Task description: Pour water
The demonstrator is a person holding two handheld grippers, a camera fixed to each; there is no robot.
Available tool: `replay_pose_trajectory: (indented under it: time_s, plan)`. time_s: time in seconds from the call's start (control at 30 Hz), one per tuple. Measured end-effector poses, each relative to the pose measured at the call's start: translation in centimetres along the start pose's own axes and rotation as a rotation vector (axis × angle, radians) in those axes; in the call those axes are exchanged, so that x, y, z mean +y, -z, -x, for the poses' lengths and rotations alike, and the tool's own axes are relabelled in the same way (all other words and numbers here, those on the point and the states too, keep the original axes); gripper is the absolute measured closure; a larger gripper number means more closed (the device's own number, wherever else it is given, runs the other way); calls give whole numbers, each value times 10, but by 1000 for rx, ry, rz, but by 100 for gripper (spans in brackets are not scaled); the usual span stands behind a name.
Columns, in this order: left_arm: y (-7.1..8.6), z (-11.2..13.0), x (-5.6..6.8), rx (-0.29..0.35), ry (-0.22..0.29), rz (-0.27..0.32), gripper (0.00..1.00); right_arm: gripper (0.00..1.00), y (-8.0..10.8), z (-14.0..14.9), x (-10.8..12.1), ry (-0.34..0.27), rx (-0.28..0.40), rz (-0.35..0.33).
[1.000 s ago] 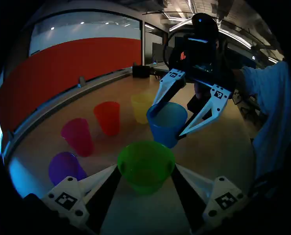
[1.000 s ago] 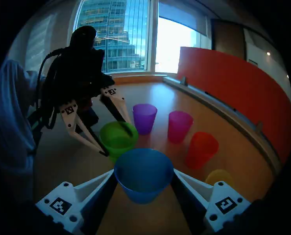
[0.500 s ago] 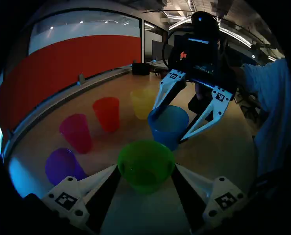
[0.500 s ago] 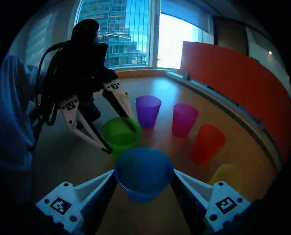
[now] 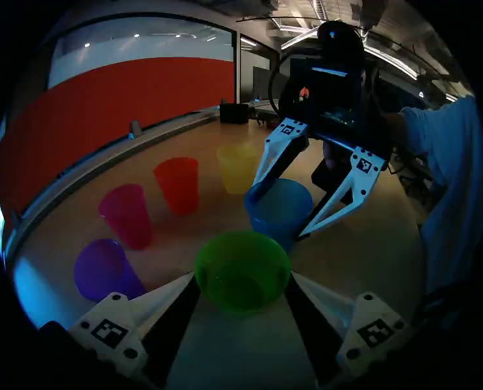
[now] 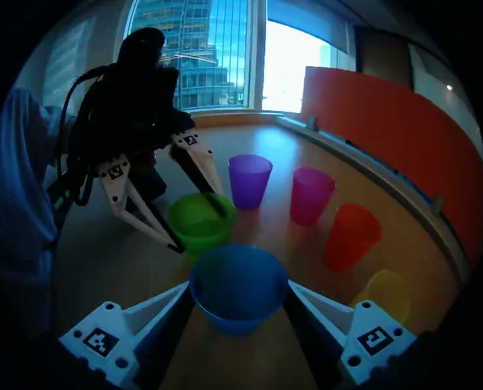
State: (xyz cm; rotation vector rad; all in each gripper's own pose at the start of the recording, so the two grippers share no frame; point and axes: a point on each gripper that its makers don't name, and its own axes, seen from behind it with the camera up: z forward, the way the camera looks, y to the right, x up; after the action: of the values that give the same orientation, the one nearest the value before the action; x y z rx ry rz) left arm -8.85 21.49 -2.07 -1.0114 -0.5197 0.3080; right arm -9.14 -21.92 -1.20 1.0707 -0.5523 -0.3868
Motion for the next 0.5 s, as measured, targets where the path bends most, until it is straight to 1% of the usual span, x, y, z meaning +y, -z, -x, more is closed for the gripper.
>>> replay_pose_trajectory:
  time_s: [0.17, 0.23, 0.3, 0.5]
  plan:
    - [1, 0, 1, -2, -1, 2, 12, 8, -2, 1, -1, -8, 4, 2]
    - [2, -1, 2, -1, 2, 4, 5, 8, -3, 1, -1, -14, 6, 0]
    - [2, -2, 1, 1, 6, 5, 3, 8, -3, 1, -2, -18, 7, -1]
    - [4, 2, -3, -7, 8, -13, 3, 8, -5, 4, -3, -16, 7, 2]
